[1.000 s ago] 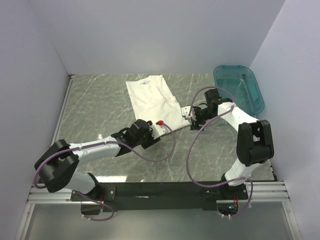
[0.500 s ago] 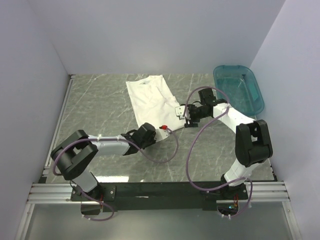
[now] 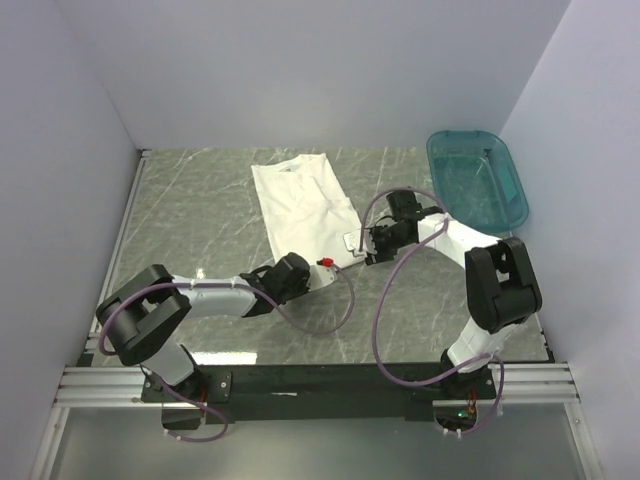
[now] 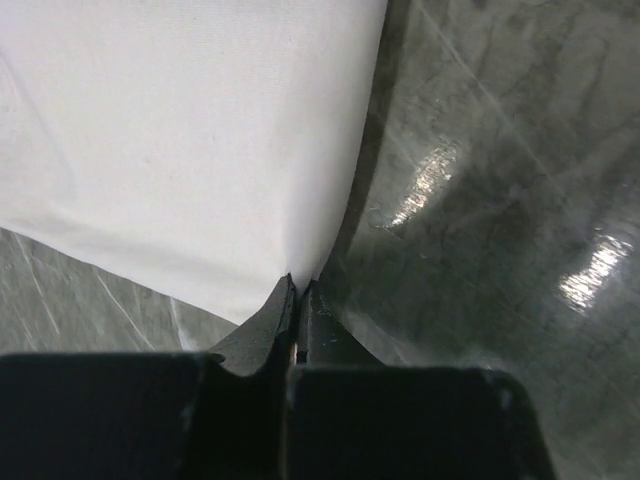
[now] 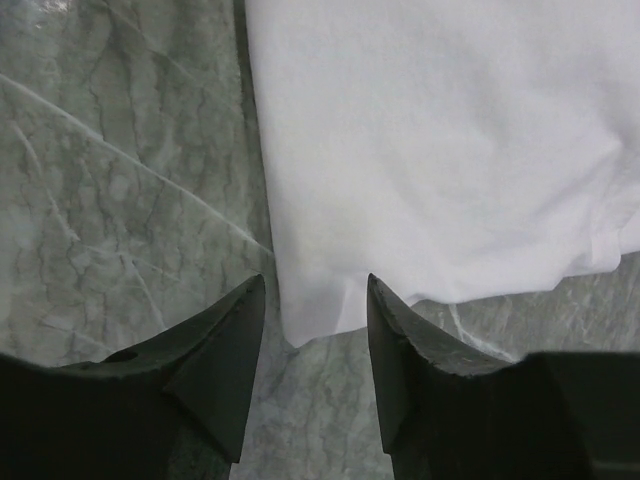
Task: Fold and stack the t-shirts
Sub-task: Fold the tshirt
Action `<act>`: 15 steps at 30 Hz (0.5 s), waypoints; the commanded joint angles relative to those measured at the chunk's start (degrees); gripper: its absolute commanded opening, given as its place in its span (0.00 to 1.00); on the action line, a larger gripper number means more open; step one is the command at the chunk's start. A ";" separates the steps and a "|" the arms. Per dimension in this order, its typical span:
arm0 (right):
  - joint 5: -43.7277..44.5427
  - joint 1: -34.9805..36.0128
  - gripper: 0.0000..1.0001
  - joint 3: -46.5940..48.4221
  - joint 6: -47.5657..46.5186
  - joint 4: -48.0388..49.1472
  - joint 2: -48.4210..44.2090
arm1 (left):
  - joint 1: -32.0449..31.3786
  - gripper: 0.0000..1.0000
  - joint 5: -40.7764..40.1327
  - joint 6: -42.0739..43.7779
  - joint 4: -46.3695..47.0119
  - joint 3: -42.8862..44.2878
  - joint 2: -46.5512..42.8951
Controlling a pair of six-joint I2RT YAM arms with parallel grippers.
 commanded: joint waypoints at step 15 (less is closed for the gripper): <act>10.46 6.08 0.53 -0.62 3.33 5.76 4.28 | -0.83 0.01 4.15 0.14 -0.05 -1.76 -4.13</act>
